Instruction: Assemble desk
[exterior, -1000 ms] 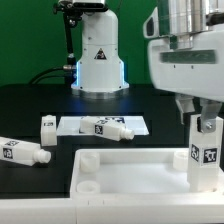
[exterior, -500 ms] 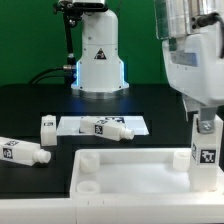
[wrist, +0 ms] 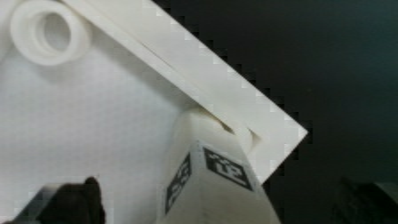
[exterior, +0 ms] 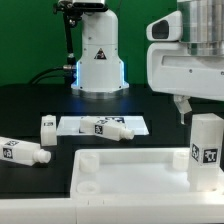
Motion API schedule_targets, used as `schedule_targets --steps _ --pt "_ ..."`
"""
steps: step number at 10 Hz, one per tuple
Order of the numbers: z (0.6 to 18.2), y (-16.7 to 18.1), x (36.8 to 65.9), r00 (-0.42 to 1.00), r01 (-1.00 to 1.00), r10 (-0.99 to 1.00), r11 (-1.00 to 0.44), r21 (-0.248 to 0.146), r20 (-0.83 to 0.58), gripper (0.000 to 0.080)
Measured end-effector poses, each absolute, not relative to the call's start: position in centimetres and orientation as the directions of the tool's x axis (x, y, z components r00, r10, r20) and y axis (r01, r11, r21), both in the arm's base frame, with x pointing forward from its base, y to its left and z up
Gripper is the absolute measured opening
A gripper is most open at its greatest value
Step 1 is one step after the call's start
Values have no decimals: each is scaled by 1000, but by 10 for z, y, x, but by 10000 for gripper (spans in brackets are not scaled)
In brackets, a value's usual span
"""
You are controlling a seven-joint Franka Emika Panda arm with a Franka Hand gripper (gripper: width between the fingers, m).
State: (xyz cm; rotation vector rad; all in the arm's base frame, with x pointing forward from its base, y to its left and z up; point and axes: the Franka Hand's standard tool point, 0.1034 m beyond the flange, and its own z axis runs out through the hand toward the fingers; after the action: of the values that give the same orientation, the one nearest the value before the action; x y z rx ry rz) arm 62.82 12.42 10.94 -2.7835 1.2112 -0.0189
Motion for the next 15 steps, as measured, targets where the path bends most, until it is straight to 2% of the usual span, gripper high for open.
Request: schedule_targets --steps 1,2,3,4,5,6,7,8,10,11,13,14,15 --pt "113 125 632 827 -560 -563 -825 -76 14 649" --pt "118 126 640 920 -386 -390 -920 -70 46 649" --pt "120 122 644 966 -246 -250 -967 -65 61 649" --pt "118 121 643 966 -246 -250 -967 -64 61 649" --pt "118 120 643 978 -195 -199 -979 -58 64 521" --pt "118 120 643 974 -215 -218 -975 -59 63 521" --pt "118 118 643 965 -252 -256 -966 -61 62 380" --pt "118 116 644 944 -321 -325 -945 -63 59 288" --pt "119 112 645 875 -477 -480 -876 -72 52 288" --pt "119 111 644 778 -622 -626 -779 -80 39 288" --pt "118 110 641 435 -895 -901 -433 -106 6 288" --pt "122 103 645 427 -900 -904 -426 -90 -3 288" --pt "119 105 644 361 -929 -933 -358 -89 -12 288"
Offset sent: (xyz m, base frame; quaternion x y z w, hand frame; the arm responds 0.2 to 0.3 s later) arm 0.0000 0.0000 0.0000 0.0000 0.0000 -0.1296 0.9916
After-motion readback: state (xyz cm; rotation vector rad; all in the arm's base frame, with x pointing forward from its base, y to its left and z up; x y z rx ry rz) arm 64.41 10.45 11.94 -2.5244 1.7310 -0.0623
